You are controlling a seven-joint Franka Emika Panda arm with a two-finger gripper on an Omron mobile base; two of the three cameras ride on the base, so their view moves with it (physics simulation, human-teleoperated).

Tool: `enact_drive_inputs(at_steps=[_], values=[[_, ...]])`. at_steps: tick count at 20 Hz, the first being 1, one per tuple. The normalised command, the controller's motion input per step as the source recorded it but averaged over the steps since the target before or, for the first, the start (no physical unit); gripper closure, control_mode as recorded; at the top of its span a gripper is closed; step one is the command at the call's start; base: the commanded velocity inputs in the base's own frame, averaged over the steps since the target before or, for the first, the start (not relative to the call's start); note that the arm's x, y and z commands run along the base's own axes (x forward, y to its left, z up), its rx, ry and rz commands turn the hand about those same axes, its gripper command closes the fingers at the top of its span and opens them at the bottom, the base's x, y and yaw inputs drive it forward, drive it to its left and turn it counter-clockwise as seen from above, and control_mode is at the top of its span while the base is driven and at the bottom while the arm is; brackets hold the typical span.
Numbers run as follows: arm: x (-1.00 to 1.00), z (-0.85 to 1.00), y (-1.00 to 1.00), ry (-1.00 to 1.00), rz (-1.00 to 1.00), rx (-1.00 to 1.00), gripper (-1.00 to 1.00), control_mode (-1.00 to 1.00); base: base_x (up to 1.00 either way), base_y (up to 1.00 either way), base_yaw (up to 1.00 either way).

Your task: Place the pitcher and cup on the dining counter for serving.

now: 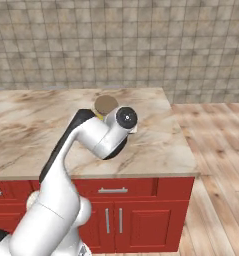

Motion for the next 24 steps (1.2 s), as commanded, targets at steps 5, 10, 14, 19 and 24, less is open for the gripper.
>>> enact_drive_inputs(at_steps=[5,10,14,19,24], values=[[0.95,-0.05,0.15,0.24,0.44,0.0,1.0,-1.0,0.0,0.0,0.0],[0.52,-0.17,0.48,0.0,0.18,0.0,1.0,-1.0,0.0,0.0,0.0],[0.55,-0.33,0.51,0.0,0.13,0.0,1.0,-1.0,0.0,0.0,0.0],[0.64,-0.35,0.62,0.0,0.02,-0.1,1.0,-1.0,0.0,0.0,0.0],[0.67,-0.3,0.68,0.0,-0.01,-0.12,1.0,-1.0,0.0,0.0,0.0]])
